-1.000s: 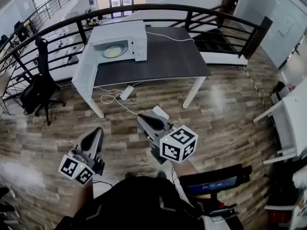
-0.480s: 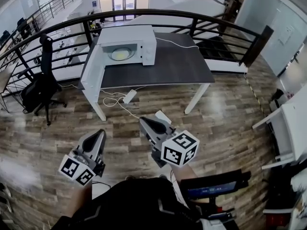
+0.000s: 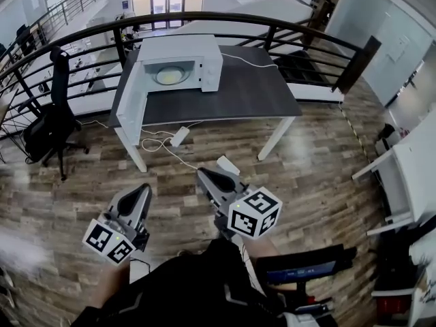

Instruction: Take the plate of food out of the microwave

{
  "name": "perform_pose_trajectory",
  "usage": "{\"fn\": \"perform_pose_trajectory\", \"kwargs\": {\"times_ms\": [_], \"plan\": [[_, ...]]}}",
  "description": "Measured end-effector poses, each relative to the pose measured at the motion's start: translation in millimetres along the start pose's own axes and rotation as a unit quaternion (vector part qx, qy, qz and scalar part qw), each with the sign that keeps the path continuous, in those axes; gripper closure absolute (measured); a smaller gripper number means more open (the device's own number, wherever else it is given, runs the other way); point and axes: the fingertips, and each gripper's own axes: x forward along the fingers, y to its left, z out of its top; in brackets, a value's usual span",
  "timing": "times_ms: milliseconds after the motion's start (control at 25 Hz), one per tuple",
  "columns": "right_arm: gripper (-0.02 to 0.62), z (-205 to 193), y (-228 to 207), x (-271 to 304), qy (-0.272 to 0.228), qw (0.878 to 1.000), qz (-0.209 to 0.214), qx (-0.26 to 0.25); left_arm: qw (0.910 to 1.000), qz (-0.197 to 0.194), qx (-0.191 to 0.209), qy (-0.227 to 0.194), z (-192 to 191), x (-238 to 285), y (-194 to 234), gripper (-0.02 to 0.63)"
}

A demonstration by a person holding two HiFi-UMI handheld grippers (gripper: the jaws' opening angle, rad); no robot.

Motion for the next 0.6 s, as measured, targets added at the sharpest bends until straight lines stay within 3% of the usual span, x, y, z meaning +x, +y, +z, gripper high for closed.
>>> {"fn": "perform_pose_trajectory", "kwargs": {"times_ms": [600], "plan": [[0.606,37,-67,48,0.001,0.999,0.048,-0.001,0.9986,0.052,0.006,-0.008,11,61,43,0.601]]}}
